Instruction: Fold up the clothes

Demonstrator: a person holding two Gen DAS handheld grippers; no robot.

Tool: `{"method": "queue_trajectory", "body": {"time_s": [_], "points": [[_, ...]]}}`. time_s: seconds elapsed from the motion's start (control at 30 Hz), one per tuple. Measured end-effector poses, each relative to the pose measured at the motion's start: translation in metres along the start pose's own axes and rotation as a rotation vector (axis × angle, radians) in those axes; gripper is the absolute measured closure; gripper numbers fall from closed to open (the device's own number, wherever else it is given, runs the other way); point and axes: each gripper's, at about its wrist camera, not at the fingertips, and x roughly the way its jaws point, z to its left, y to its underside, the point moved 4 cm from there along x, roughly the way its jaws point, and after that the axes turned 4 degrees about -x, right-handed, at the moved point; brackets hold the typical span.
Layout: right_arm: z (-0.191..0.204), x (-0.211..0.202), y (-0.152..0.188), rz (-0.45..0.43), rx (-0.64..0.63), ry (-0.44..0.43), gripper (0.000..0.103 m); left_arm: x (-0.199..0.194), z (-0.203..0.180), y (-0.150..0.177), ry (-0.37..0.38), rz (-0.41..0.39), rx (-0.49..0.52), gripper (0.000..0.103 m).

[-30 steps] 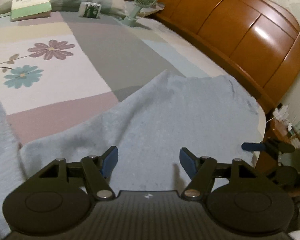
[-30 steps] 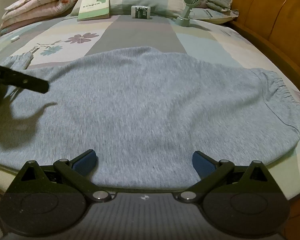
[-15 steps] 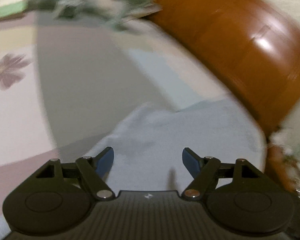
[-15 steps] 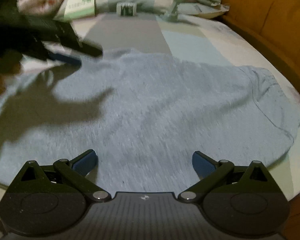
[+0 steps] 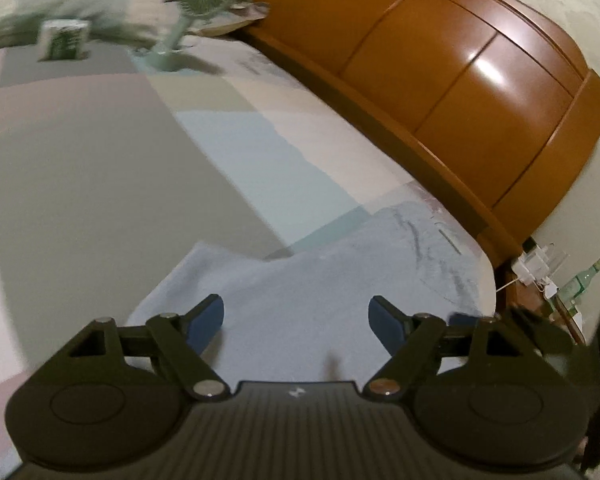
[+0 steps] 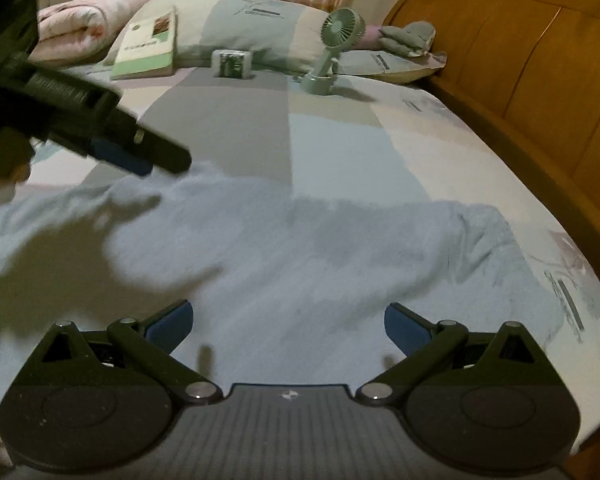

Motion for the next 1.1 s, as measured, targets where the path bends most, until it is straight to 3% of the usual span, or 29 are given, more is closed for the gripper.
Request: {"method": "queue_trajectory", "body": {"time_s": [0.13, 0.23, 0.3, 0.43, 0.6, 0.7, 0.87, 0.97, 1.1], "points": [[-0.033, 0.032, -0.003, 0.054, 0.022, 0.008, 0.000, 0.031, 0.005, -0.006, 0.037, -0.001, -0.054, 0.024], [-0.054, 0.046, 0.010, 0.112, 0.077, 0.022, 0.000, 0.054, 0.023, -0.009, -0.020, 0.009, -0.118, 0.025], [-0.066, 0.041, 0.024, 0.100, 0.130, 0.008, 0.000, 0.055, 0.028, -0.009, 0.002, -0.004, -0.138, 0.023], [-0.073, 0.022, 0.046, 0.064, 0.089, 0.019, 0.000, 0.056, 0.026, -0.009, 0.002, -0.003, -0.122, 0.023], [-0.077, 0.007, 0.047, 0.062, 0.057, 0.054, 0.000, 0.055, 0.027, -0.010, 0.017, -0.002, -0.143, 0.023], [-0.081, -0.006, 0.042, 0.031, 0.113, 0.038, 0.000, 0.051, 0.023, -0.013, 0.007, 0.003, -0.153, 0.023], [-0.068, -0.013, 0.046, 0.029, 0.106, -0.007, 0.000, 0.029, -0.002, -0.015, -0.004, -0.008, -0.065, 0.023], [-0.064, -0.003, 0.055, 0.084, 0.077, 0.020, 0.000, 0.014, -0.025, -0.013, -0.048, -0.008, 0.065, 0.022], [-0.064, -0.023, 0.044, 0.055, 0.111, 0.042, 0.000, -0.007, -0.050, 0.004, -0.120, 0.010, 0.248, 0.019]]}}
